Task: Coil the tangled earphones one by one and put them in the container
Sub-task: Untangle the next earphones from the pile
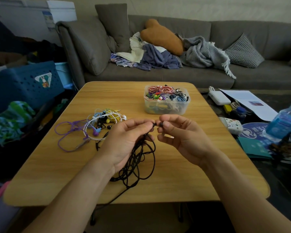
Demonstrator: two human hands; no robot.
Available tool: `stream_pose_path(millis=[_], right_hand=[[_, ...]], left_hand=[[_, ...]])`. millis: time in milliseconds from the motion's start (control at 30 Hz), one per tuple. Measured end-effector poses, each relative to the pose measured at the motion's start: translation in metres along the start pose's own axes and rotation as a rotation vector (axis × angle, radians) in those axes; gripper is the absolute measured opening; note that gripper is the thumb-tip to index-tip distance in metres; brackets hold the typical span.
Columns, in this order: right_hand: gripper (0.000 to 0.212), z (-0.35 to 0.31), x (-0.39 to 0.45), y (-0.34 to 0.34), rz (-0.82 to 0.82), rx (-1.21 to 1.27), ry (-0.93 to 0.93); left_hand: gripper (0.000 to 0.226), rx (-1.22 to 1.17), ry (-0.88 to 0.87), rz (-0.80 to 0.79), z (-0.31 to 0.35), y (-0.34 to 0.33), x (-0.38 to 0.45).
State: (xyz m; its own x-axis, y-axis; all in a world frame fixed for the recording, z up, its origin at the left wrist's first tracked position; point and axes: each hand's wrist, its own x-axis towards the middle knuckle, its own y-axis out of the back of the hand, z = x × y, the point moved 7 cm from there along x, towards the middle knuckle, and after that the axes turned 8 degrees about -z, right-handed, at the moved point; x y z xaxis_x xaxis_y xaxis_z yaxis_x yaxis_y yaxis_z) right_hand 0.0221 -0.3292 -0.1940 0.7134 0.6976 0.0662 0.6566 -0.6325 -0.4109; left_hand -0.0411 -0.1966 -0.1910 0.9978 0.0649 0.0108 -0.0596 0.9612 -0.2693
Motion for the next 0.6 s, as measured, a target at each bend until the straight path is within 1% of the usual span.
stream_pose_path(millis=[67, 167, 267, 400, 600], right_hand=[[0.022, 0.0, 0.0, -0.001, 0.025, 0.026, 0.021], [0.028, 0.001, 0.001, -0.004, 0.039, -0.002, 0.05], [0.033, 0.001, 0.001, -0.004, 0.071, -0.006, 0.059], [0.028, 0.001, 0.0, -0.007, 0.05, 0.009, 0.053], [0.023, 0.002, 0.001, -0.01, 0.053, 0.031, 0.05]], left_hand=[[0.025, 0.027, -0.035, 0.042, 0.001, 0.002, 0.0], [0.016, 0.06, -0.083, 0.114, 0.002, 0.006, -0.001], [0.009, 0.093, -0.13, 0.142, 0.006, 0.006, -0.002], [0.009, 0.088, -0.161, 0.172, 0.009, 0.008, -0.003], [0.009, 0.209, -0.249, 0.177, 0.015, 0.009, -0.006]])
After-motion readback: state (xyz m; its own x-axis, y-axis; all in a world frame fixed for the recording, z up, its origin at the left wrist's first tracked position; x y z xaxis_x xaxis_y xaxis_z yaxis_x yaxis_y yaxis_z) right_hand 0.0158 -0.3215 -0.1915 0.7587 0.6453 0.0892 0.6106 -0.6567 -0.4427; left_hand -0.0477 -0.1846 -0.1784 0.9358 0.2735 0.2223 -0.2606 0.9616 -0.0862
